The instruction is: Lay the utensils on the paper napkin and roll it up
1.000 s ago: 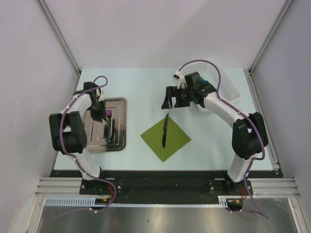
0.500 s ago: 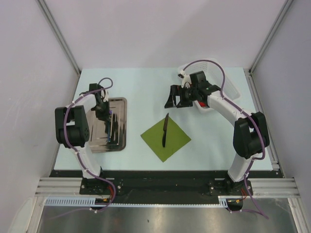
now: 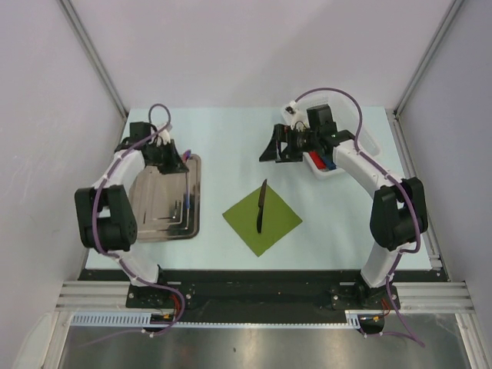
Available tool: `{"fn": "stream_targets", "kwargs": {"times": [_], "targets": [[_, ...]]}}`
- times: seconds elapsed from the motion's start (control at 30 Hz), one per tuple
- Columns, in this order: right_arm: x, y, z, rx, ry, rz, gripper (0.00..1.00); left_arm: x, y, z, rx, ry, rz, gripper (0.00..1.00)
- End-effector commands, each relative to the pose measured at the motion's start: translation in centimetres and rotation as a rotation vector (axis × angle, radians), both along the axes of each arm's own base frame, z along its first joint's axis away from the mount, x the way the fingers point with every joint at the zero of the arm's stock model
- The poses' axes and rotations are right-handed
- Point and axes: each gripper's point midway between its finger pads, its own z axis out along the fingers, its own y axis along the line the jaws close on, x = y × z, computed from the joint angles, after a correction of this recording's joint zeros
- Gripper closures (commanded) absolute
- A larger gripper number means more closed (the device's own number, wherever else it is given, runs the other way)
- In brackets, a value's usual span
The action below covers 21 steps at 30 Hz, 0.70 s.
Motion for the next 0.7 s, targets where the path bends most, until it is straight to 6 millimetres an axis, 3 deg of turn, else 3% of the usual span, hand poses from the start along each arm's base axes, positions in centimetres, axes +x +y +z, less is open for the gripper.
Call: {"fn": "stream_targets", "kwargs": {"times": [0.0,0.03,0.07,0.1,0.13,0.17,0.2,0.33,0.4,0.53,0.67], "targets": [[0.1,2.7,11.1,0.280,-0.227,0.136,0.03,-0.7,-8.7,15.1,-0.558,-0.282,-0.253,1.00],[-0.4,3.0,12.6,0.330,-0.233,0.164,0.04,-0.2,-9.3,17.1,-0.600,-0.357,-0.292,1.00],[-0.5,3.3,13.6,0.361,-0.240,0.168,0.06,-1.0,-10.0,19.3,-0.687,-0.339,-0.284,1.00],[-0.5,3.7,15.7,0.410,-0.269,0.172,0.08,-1.8,-10.9,19.9,-0.734,-0.337,-0.310,1.00],[-0.7,4.1,16.5,0.425,-0.278,0.180,0.09,-2.0,-11.5,22.4,-0.755,-0.457,-0.385,1.00],[-1.1,4.7,17.2,0.436,-0.284,0.192,0.11,-3.0,-12.0,24.3,-0.808,-0.452,-0.377,1.00],[-1.3,5.1,18.6,0.451,-0.300,0.196,0.12,-3.8,-12.7,24.8,-0.830,-0.469,-0.396,1.00],[-2.9,6.8,20.9,0.492,-0.331,0.226,0.19,-7.0,-15.7,29.4,-0.905,-0.598,-0.564,1.00],[-4.1,7.5,22.1,0.515,-0.357,0.247,0.25,-8.4,-16.6,30.8,-0.959,-0.581,-0.586,1.00],[-5.9,8.5,22.3,0.537,-0.362,0.277,0.38,-10.0,-17.5,32.7,-0.972,-0.635,-0.649,1.00],[-7.2,8.7,23.0,0.594,-0.366,0.296,0.47,-10.5,-17.8,33.0,-0.984,-0.635,-0.661,1.00]]}}
